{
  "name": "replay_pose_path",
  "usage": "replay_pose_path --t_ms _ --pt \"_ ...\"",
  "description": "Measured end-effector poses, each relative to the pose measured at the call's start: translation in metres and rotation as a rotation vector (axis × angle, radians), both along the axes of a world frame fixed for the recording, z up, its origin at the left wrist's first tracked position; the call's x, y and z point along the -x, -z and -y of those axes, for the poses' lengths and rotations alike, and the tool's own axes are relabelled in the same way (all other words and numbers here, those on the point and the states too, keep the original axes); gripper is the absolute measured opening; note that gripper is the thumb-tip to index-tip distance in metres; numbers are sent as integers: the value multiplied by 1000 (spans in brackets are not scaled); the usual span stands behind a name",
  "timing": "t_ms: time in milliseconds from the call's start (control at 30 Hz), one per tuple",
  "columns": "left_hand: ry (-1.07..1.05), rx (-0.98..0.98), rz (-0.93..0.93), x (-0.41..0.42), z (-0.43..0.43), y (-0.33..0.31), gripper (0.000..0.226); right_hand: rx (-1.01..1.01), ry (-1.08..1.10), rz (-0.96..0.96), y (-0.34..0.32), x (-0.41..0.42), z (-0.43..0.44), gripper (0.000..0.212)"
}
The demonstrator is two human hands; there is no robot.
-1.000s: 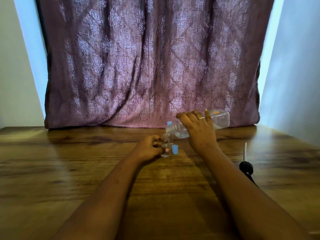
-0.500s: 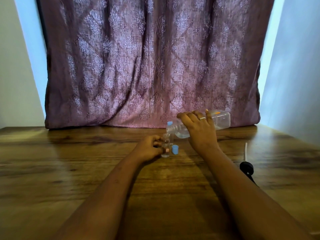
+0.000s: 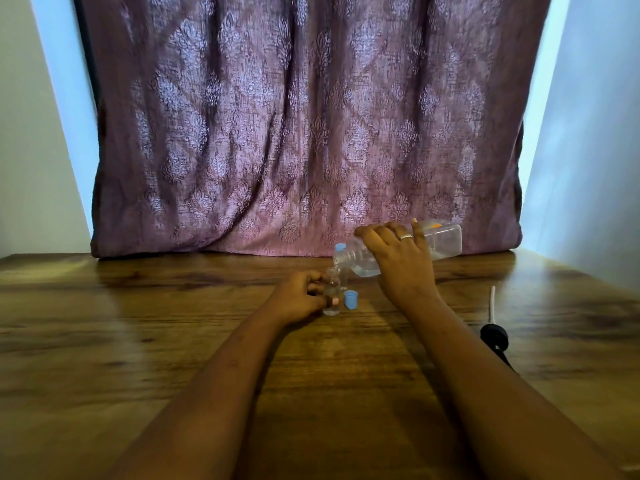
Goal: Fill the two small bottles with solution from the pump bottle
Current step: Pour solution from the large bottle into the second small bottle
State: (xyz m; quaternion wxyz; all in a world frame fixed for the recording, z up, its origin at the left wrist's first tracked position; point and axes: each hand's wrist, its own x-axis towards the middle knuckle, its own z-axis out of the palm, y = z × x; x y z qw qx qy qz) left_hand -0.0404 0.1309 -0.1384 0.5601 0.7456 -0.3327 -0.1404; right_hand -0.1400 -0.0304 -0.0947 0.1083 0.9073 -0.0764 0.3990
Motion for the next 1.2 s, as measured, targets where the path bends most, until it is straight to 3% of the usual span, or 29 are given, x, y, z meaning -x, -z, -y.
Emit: replay_pose_path --t_ms 1200 --pt "29 54 -56 -9 3 6 36 2 2 0 0 0 -1 64"
